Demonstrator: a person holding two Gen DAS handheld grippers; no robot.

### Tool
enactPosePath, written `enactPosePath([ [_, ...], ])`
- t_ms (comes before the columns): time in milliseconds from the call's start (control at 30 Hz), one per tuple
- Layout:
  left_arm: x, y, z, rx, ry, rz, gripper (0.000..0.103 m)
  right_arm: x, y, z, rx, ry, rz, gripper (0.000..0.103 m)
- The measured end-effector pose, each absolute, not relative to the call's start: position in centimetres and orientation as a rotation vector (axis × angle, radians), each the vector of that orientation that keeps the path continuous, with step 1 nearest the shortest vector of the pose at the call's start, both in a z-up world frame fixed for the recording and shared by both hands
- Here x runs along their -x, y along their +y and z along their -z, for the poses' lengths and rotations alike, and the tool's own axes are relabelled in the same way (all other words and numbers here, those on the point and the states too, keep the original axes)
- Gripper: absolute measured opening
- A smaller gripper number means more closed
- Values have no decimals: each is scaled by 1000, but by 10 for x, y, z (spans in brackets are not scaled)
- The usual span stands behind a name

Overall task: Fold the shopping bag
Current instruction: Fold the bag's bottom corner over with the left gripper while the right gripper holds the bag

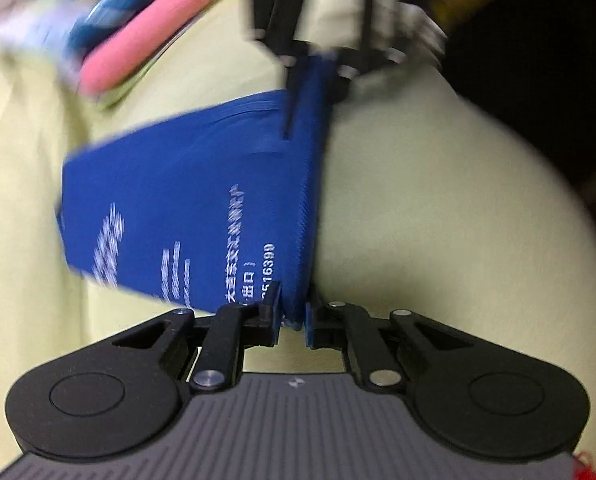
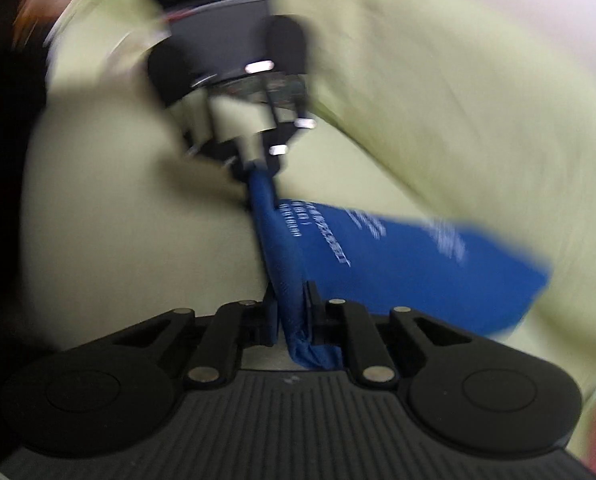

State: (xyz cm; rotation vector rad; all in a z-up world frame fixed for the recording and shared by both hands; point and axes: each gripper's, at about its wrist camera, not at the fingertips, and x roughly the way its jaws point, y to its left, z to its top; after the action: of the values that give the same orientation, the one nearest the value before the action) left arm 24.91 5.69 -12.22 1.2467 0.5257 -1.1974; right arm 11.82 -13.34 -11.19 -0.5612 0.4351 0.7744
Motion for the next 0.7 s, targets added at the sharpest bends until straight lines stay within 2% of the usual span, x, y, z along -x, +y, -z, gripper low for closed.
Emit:
enactPosePath([
  [100, -253, 58, 110, -1078, 656, 1232, 9, -139, -155, 98, 300, 616, -809, 11],
  [267, -264, 53, 104, -905, 768, 1266, 12, -163, -187, 96, -44, 871, -857, 11],
  [467, -288, 52, 102, -849, 860, 1271, 11, -200, -213, 105, -344, 1070, -854, 11],
  [700, -300, 55, 101, -788, 913, 1278, 13, -221, -233, 132, -597, 1210, -784, 10],
])
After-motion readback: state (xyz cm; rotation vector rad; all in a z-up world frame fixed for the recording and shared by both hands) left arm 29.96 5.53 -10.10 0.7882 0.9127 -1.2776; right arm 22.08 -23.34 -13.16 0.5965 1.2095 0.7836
